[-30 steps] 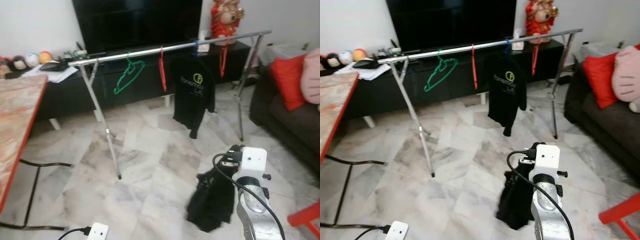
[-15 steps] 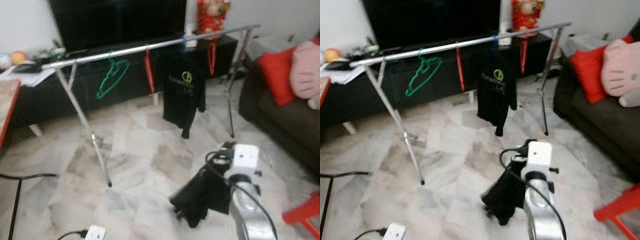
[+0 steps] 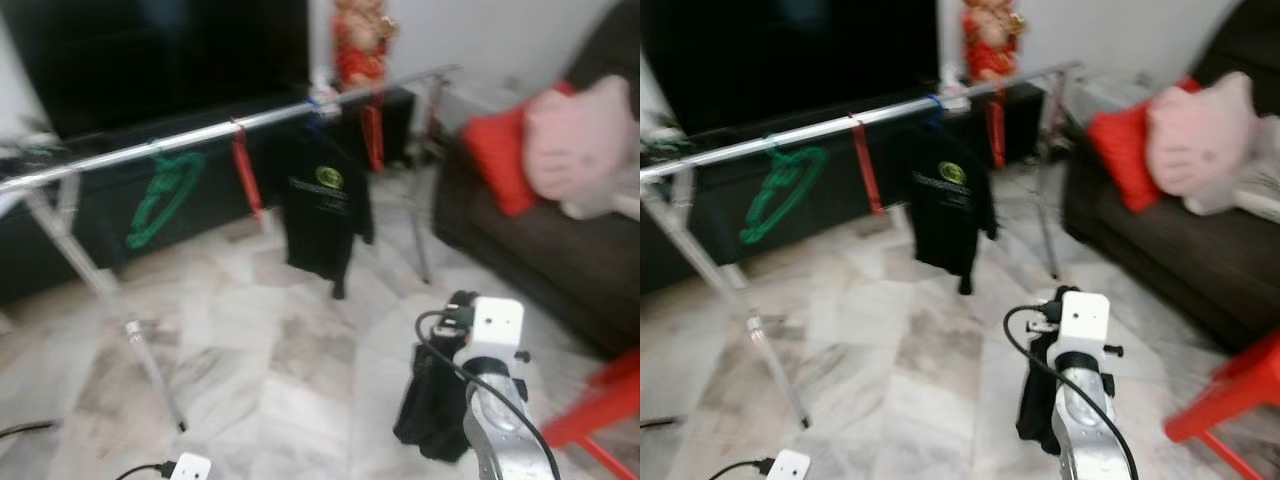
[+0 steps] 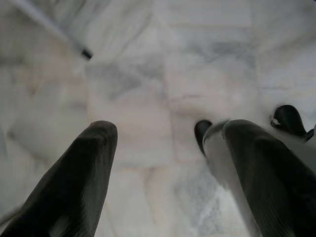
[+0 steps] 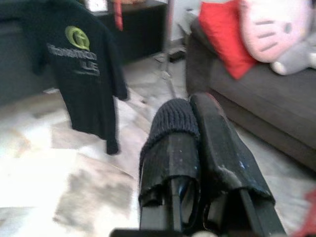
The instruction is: Hang hanger
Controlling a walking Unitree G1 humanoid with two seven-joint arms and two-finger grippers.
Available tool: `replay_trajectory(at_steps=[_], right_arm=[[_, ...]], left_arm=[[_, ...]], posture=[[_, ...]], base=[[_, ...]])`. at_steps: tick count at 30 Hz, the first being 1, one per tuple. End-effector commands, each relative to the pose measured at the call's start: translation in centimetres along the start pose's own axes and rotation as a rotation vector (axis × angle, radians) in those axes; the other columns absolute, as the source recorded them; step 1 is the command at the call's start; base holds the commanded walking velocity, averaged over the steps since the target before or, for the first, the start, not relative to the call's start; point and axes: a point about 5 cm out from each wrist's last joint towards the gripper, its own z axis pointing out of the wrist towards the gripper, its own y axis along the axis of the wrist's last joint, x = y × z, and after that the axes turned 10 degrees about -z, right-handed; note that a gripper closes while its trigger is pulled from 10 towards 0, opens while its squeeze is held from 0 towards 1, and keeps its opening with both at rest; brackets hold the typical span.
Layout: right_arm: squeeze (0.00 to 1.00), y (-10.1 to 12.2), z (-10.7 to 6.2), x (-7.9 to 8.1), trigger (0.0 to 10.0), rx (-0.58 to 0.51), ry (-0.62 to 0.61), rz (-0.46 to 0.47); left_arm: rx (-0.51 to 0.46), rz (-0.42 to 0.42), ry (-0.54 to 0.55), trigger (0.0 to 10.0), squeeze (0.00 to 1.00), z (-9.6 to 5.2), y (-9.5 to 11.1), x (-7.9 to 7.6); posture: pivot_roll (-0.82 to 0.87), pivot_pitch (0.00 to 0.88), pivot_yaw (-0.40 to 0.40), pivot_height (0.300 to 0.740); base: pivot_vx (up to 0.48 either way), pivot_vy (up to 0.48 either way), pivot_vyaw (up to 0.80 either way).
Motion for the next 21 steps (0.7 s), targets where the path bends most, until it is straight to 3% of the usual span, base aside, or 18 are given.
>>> replay_trajectory(at_steps=[1, 21], right_arm=[[0.00, 0.99, 0.19, -0.89, 10.0, -0.046, -0.024, 0.002], [0.00, 1.62, -0.01, -0.40, 10.0, -0.088, 0.013, -0.016]], left_arm=[[0.002, -0.006, -0.009, 10.0, 0.00, 0.07, -0.08, -0.52], [0.014, 0.001, -0.019, 10.0, 0.00, 0.00, -0.47, -0.75]], posture=[[-0.11, 0.000, 0.024, 0.740], [-0.12, 0.000, 0.022, 0.740]], base=[[0.368, 0.000, 0.00], [0.371, 0.000, 0.00]])
